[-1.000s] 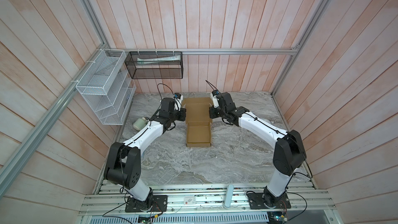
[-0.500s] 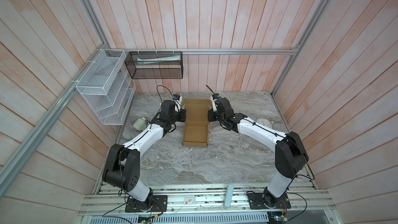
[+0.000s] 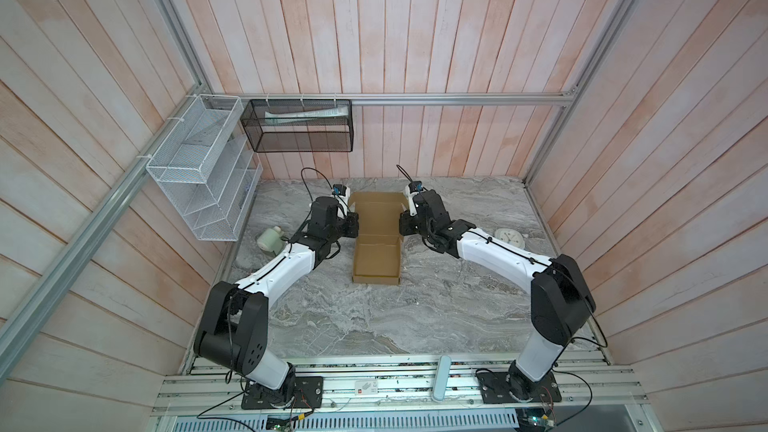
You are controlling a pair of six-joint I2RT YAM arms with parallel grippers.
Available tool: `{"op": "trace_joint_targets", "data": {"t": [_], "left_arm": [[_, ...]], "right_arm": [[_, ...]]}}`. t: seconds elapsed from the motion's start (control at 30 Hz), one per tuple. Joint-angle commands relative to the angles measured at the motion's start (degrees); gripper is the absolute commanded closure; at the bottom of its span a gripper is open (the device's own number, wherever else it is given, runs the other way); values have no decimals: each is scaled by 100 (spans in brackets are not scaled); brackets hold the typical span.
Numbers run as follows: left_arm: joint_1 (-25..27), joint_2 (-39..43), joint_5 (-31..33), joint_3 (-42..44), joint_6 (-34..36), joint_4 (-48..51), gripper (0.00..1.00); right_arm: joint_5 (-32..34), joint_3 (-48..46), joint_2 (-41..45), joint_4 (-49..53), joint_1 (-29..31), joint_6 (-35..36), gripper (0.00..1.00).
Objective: Fold the paper box
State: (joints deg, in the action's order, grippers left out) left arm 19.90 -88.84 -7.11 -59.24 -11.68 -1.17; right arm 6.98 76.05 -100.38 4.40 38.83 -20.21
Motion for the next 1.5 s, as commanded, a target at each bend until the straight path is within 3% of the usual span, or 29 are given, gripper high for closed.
{"op": "trace_joint_targets", "data": {"t": [0.0,1.3,1.47], "left_arm": [[111,165,-174,121,-26,-81,100],[154,718,105,972,9,-716,100],[181,720,120,989,34,-727,100]], "right_arm": [[-159,-19,62,-231,167,-120,94],[363,-766,312,-1108,562,-291,92],[402,-794,291,-1183,616,-379,88]]}}
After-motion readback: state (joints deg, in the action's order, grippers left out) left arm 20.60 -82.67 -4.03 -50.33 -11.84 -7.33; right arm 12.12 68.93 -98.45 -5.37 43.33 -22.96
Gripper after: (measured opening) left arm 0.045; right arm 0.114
